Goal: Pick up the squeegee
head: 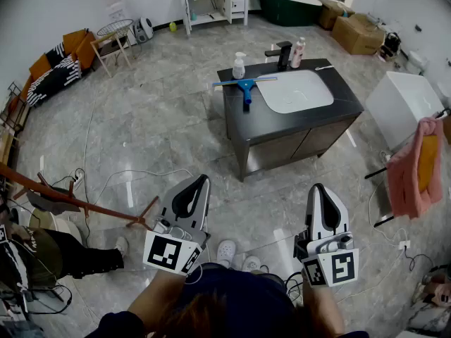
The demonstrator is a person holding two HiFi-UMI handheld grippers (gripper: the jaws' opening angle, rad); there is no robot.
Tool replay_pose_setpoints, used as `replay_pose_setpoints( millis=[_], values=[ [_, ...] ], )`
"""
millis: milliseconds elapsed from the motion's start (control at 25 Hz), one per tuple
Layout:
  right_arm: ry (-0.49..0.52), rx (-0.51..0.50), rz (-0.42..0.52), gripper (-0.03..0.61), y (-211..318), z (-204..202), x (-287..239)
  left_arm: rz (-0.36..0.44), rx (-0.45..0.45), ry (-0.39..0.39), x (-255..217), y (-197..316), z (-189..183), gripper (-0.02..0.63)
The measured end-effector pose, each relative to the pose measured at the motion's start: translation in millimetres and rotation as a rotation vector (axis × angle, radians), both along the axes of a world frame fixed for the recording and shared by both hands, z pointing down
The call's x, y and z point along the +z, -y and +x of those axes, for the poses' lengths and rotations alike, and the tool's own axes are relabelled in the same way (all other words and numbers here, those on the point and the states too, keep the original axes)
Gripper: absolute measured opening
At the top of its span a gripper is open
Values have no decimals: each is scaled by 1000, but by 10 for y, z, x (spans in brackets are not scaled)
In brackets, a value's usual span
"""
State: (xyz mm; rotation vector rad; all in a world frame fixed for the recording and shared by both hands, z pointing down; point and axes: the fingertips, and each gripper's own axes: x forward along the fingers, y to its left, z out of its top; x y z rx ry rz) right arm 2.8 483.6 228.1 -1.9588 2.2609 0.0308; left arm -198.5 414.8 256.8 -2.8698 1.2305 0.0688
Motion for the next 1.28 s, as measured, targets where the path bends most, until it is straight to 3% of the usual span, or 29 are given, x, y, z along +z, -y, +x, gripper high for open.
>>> replay_pose_setpoints(
  millis=[360, 560, 880, 1080, 1280],
  values=[
    [-32, 21, -4, 14, 195, -60, -31, 18, -37, 1, -60, 306, -255, 20],
    [26, 15, -7, 15, 313, -84, -21, 18, -48, -4, -56, 460, -362, 20],
    [-2, 29, -13, 15, 715, -92, 7, 15, -45, 3, 11, 871, -471, 20],
    [-6, 9, -17, 15, 1258, 113, 67, 7, -79, 12, 87, 1401, -326, 20],
    [-1, -44, -11, 15, 1970, 588, 153, 2, -134, 6, 170, 2049, 111, 20]
  ],
)
